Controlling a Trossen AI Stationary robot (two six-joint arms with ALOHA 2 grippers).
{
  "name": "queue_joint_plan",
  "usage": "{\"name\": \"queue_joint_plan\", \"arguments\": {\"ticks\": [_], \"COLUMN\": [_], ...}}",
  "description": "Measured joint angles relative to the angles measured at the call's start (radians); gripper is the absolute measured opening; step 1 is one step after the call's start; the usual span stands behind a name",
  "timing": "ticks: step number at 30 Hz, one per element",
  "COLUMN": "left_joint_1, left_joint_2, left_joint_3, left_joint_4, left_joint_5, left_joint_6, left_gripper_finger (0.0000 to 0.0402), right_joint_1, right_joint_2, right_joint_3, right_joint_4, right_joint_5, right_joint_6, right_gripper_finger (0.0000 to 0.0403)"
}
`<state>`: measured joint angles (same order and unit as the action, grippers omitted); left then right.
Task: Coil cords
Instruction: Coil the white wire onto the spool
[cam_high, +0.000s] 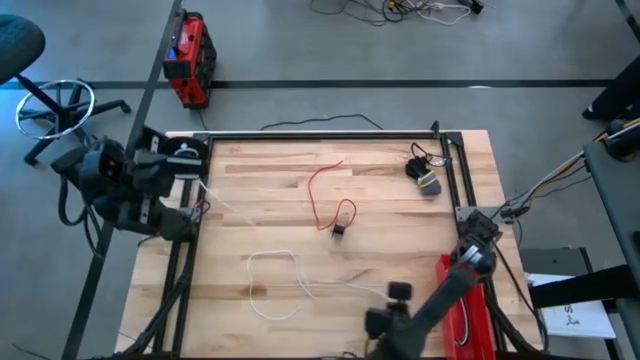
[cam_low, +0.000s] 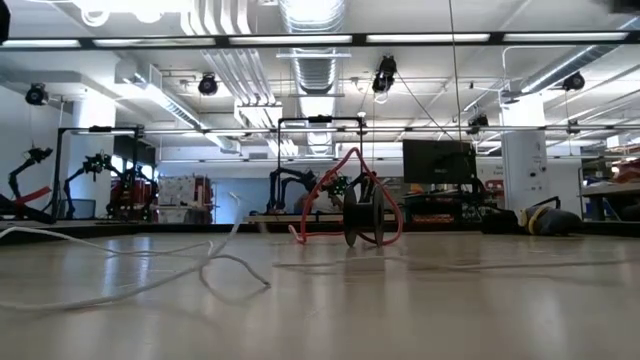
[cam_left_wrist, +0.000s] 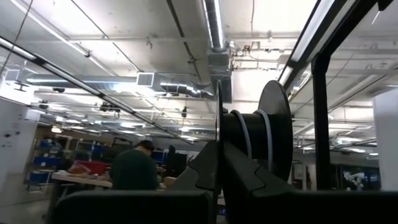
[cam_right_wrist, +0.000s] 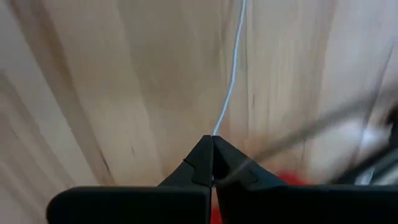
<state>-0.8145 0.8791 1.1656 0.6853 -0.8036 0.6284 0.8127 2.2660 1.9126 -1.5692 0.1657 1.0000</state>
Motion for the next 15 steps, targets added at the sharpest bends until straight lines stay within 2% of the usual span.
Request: {"name": "queue_joint_plan", "arguments": {"ticks": [6,12,15], "left_joint_1": [0.000,0.000,0.000], "left_joint_2": [0.005,0.006,0.006], "left_joint_3": [0.052,0.074,0.070], "left_joint_4": [-0.072,-0.102,-0.104], "left_joint_5": [-0.003,-0.003,-0.019], "left_joint_6": [0.023,0.039,0.044], "left_gripper_finger": [0.0000,0.0000,0.0000], "right_joint_1": [0.112,0.184,0.191], "right_joint_2": [-0.090,-0.163,-0.181], "right_joint_3": [-0.154,-0.169,-0.145], "right_joint_4": [-0.003,-0.004,0.000], "right_joint_5": [-0.096,-0.063,-0.028], "right_joint_6": [0.251,0.453,0.501], "right_gripper_finger": [0.0000,0.0001,0.0016]}}
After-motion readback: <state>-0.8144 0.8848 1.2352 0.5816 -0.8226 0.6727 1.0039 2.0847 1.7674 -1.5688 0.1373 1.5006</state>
